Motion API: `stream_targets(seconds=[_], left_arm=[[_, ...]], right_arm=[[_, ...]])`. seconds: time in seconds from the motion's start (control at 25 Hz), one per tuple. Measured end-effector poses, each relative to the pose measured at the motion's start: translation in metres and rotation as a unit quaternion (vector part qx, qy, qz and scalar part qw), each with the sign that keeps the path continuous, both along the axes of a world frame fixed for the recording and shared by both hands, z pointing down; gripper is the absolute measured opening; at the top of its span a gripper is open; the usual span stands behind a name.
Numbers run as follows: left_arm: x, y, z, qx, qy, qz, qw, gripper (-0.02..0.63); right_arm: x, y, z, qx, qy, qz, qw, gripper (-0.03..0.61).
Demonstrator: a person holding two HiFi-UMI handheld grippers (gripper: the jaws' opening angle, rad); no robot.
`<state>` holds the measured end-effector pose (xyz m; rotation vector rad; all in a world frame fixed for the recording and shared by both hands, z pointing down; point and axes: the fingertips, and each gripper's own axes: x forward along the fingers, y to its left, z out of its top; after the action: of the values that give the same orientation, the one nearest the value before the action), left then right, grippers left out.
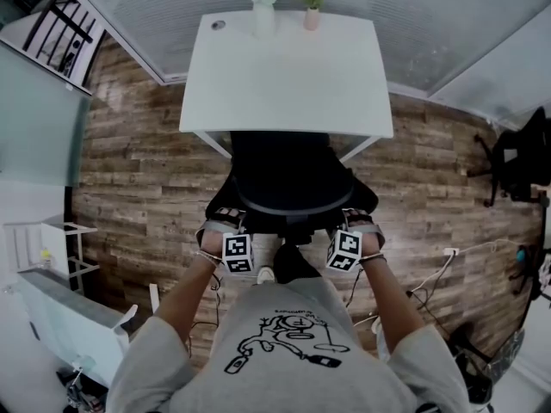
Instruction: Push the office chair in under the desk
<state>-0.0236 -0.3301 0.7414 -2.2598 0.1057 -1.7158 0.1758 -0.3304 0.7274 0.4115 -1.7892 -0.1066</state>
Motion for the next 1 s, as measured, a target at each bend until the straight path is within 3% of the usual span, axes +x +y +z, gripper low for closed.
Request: stream_targets(seconds=[0.32,0.64,0.84,1.0], left_arm=[[-0.007,0.0,0.002,0.003,-0.015,-0.009,0.9998,0.15],[-0.01,0.0,0.004,0.011,-0.035,-0.022,0.9991,0.201],[-0.016,0.008,-0.01,0.003,-0.009,-0.061,0.9981,0.201],[-0.019,0.016,-0.032,-0.006,0.022,-0.093,0.9954,0.201]], right_arm=[[-0.006,0.003,0.001,-0.004,0.0,-0.002,1.0,0.173],[-0.009,0.008,0.0,-0.013,-0.016,0.01,1.0,0.192],[-0.013,0.016,-0.015,-0.032,-0.034,0.024,0.999,0.204],[-0.021,0.017,-0.047,-0.035,-0.088,0.056,0.994,0.186]])
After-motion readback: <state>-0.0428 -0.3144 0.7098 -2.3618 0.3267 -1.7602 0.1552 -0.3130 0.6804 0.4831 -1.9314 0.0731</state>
